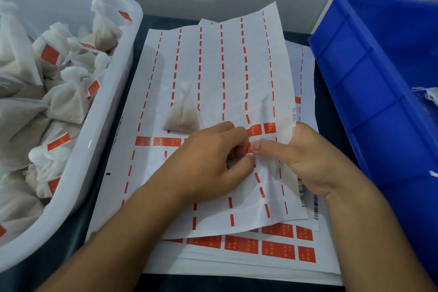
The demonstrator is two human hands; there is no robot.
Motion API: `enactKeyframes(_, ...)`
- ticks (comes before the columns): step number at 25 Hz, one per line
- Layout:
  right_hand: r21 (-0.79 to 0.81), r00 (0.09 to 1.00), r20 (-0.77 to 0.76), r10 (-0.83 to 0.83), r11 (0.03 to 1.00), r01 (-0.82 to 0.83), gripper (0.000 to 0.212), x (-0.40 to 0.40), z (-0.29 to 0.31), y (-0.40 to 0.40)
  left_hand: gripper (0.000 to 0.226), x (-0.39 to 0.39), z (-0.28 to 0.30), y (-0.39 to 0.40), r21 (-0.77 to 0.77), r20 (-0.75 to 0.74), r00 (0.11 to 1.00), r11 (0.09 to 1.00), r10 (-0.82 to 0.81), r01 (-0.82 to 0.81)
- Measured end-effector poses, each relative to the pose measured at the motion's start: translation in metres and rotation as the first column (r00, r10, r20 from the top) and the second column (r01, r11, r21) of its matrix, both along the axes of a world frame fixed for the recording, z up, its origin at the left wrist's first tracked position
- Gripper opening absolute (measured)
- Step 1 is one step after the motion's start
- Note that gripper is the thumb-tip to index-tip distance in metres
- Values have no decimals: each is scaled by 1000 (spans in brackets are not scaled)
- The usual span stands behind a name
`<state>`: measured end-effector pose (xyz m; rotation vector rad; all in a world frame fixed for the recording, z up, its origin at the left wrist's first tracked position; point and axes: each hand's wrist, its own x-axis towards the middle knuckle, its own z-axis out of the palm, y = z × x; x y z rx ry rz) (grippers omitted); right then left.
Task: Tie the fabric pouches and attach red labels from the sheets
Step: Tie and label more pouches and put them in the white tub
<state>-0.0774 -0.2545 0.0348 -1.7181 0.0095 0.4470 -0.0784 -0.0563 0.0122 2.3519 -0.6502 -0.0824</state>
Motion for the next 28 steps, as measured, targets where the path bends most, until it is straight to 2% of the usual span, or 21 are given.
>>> enactKeyframes(2, 0, 1000, -4, -3, 1000, 3, 32, 0, -1, -1, 18, 0, -1, -1, -4, -2, 1000, 1000, -7, 7)
enactKeyframes(13, -32, 997, -58, -41, 999, 39, 18, 2, -3, -3, 30, 2, 2, -2, 29, 37, 999, 1000, 0, -1)
enactKeyframes(19, 17, 996, -80, -24, 1000, 26, 26, 2, -2, -2, 23, 1, 3, -1, 51, 68, 997, 999, -21, 17)
enactKeyframes(28, -46, 997, -78, -30, 999, 27, 30, 3, -2, -3, 26, 5, 0, -5, 73, 89, 995, 996, -53, 46)
